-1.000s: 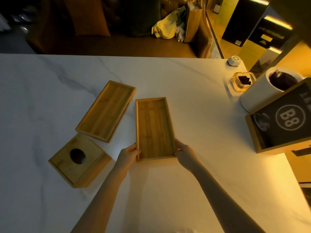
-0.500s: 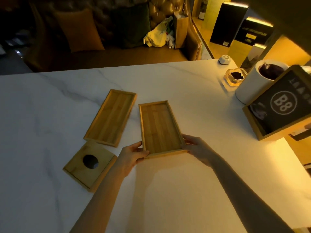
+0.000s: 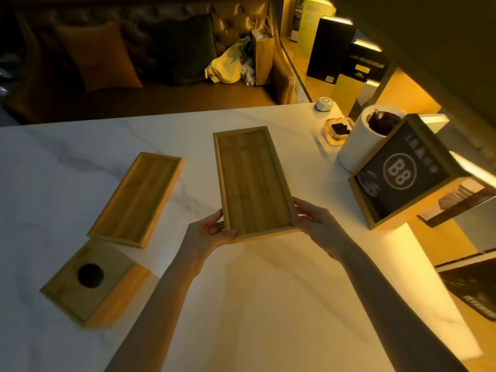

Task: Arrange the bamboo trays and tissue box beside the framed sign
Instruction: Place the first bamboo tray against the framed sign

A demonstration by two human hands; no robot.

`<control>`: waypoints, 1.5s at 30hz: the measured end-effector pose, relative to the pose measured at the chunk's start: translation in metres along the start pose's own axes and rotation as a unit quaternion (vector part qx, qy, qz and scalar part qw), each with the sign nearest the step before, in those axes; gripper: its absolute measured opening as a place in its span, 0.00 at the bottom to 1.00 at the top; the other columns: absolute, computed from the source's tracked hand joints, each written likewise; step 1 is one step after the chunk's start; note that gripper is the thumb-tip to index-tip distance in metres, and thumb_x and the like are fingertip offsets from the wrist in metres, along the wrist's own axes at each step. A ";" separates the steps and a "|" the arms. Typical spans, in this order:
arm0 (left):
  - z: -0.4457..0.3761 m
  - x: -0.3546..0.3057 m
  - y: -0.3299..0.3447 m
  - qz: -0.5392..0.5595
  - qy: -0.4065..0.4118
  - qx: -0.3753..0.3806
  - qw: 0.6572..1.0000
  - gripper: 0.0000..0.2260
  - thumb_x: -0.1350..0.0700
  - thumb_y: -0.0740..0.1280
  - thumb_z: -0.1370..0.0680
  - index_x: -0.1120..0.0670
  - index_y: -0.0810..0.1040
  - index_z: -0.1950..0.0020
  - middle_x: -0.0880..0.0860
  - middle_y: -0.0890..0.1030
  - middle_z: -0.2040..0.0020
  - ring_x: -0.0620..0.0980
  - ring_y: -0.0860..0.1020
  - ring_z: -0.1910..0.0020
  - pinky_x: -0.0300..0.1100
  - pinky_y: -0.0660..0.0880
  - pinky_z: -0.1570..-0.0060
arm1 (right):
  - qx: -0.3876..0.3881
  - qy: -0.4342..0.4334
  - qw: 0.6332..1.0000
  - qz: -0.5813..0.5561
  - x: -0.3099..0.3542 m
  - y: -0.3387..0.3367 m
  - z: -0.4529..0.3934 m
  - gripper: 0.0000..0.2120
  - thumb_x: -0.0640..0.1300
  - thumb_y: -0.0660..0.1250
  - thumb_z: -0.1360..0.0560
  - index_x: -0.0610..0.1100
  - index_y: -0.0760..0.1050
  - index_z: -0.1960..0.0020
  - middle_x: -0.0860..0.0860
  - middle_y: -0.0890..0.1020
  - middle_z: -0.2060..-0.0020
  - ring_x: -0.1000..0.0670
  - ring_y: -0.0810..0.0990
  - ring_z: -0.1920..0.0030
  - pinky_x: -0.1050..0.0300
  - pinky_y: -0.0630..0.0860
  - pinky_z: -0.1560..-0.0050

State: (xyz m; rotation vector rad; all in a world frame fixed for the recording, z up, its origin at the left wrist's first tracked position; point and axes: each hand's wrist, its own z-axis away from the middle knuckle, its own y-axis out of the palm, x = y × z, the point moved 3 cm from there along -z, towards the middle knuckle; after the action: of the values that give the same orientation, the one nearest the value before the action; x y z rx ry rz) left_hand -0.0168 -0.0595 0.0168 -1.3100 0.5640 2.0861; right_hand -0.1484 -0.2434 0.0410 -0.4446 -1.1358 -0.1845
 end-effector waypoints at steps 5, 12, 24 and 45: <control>-0.019 -0.011 0.052 -0.022 0.008 0.007 1.000 0.25 0.66 0.68 0.29 0.56 0.67 0.33 0.54 0.81 0.47 0.49 0.81 0.50 0.40 0.78 0.50 | -0.017 -0.015 1.000 0.016 -0.007 -0.049 0.001 0.21 0.34 0.57 0.23 0.45 0.63 0.31 0.61 0.74 0.51 0.59 0.75 0.51 0.54 0.69 0.41; -0.050 -0.011 0.114 -0.074 0.009 0.020 0.997 0.23 0.63 0.67 0.28 0.56 0.67 0.33 0.54 0.80 0.44 0.55 0.80 0.48 0.51 0.75 0.42 | -0.065 -0.003 0.996 0.063 -0.035 -0.102 -0.009 0.20 0.32 0.58 0.24 0.45 0.67 0.34 0.53 0.77 0.50 0.52 0.75 0.46 0.61 0.72 0.49; -0.094 0.013 0.167 -0.104 -0.059 0.029 0.992 0.24 0.65 0.67 0.28 0.57 0.68 0.34 0.58 0.78 0.39 0.56 0.78 0.42 0.52 0.72 0.37 | -0.168 0.063 0.966 0.187 -0.099 -0.132 -0.036 0.16 0.33 0.56 0.22 0.39 0.69 0.36 0.44 0.76 0.48 0.43 0.76 0.44 0.60 0.72 0.53; -0.118 0.041 0.194 -0.227 -0.033 0.004 0.973 0.19 0.62 0.67 0.28 0.53 0.73 0.38 0.54 0.81 0.49 0.52 0.78 0.50 0.42 0.74 0.47 | -0.188 0.104 0.929 0.301 -0.131 -0.136 -0.045 0.11 0.34 0.56 0.22 0.38 0.71 0.43 0.44 0.74 0.57 0.47 0.78 0.54 0.63 0.72 0.58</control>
State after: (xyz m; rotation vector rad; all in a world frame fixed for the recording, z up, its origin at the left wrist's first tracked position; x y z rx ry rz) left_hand -0.0866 -0.2645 -0.0631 -1.2237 0.2140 1.7370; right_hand -0.2152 -0.3955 -0.0599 -1.0689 -0.7099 0.0938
